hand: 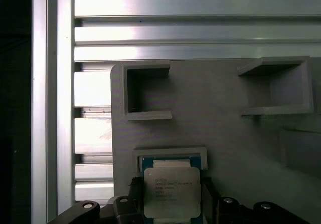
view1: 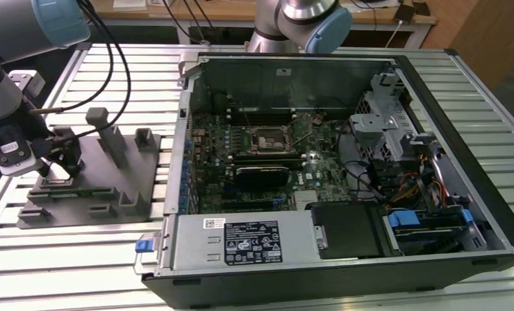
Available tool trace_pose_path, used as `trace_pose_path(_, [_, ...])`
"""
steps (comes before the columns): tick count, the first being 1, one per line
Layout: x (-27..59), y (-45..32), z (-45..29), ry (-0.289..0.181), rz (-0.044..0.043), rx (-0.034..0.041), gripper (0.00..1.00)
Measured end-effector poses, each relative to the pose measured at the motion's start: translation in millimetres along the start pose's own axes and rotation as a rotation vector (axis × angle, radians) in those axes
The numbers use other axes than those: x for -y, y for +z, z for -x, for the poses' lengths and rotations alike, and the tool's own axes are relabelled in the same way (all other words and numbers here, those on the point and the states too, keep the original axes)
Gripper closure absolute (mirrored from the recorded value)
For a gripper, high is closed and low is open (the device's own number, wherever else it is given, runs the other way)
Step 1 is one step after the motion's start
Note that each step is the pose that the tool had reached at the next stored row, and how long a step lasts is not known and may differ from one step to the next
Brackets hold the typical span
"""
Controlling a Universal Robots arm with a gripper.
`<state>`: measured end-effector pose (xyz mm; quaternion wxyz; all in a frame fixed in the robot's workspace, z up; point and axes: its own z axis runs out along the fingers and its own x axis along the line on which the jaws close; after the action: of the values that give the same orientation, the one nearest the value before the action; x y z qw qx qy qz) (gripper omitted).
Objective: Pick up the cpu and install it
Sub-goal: 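Pick up the cpu and move it towards the insertion slot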
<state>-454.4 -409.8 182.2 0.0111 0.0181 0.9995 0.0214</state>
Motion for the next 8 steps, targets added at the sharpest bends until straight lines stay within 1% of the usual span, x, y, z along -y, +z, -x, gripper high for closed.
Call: trace_pose_path(8, [0.0,0.0,0.0,0.0,-0.0006,0.0001,0.45])
